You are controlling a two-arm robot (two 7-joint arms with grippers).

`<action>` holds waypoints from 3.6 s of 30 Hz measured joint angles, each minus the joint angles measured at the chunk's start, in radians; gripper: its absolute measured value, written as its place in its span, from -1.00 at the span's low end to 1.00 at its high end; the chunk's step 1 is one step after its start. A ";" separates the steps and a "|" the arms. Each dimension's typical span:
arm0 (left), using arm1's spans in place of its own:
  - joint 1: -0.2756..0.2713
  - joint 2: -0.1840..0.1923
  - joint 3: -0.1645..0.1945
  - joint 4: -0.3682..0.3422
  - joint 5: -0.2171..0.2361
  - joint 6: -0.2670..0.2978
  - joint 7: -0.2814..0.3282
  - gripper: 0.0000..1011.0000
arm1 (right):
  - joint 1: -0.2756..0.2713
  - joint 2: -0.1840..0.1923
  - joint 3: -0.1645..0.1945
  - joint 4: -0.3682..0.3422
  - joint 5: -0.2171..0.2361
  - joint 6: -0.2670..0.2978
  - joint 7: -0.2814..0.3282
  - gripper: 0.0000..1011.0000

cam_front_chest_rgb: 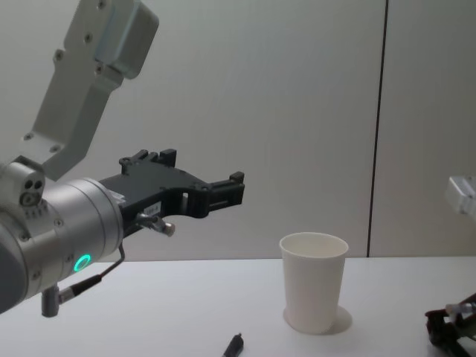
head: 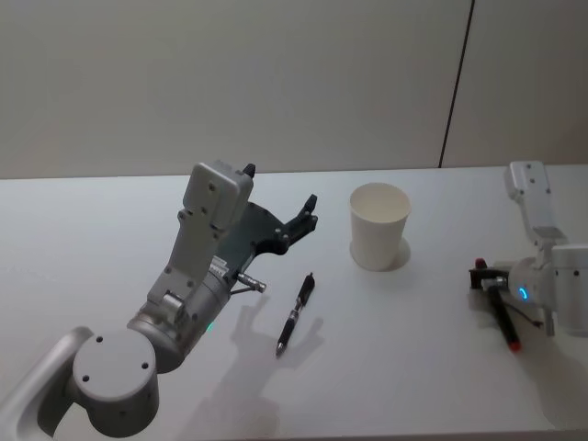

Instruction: Place the pen into the pen holder.

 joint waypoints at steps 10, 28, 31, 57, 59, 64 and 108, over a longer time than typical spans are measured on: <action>0.000 0.000 0.000 0.000 0.000 0.000 0.000 0.98 | -0.024 0.009 0.004 -0.049 -0.010 -0.064 0.029 -0.64; 0.000 0.000 0.000 0.000 0.000 0.000 0.000 0.98 | -0.073 0.030 0.012 -0.163 -0.027 -0.264 0.111 -0.64; 0.000 0.000 0.000 0.000 0.000 0.000 0.000 0.98 | -0.077 0.032 0.012 -0.173 -0.029 -0.296 0.122 -0.64; 0.000 0.000 0.000 0.000 0.000 0.000 0.000 0.98 | -0.062 0.018 -0.004 -0.157 -0.024 -0.732 0.243 -0.64; 0.000 0.000 0.000 0.000 0.000 0.000 0.000 0.98 | -0.050 0.011 -0.007 -0.135 -0.021 -0.776 0.253 -0.64; 0.000 0.000 0.000 0.000 0.000 0.000 0.000 0.98 | -0.011 -0.009 -0.018 -0.067 -0.008 -0.899 0.280 -0.64; 0.000 0.000 0.000 0.000 0.000 0.000 0.000 0.98 | 0.378 -0.201 -0.094 0.797 0.052 -1.531 0.384 -0.64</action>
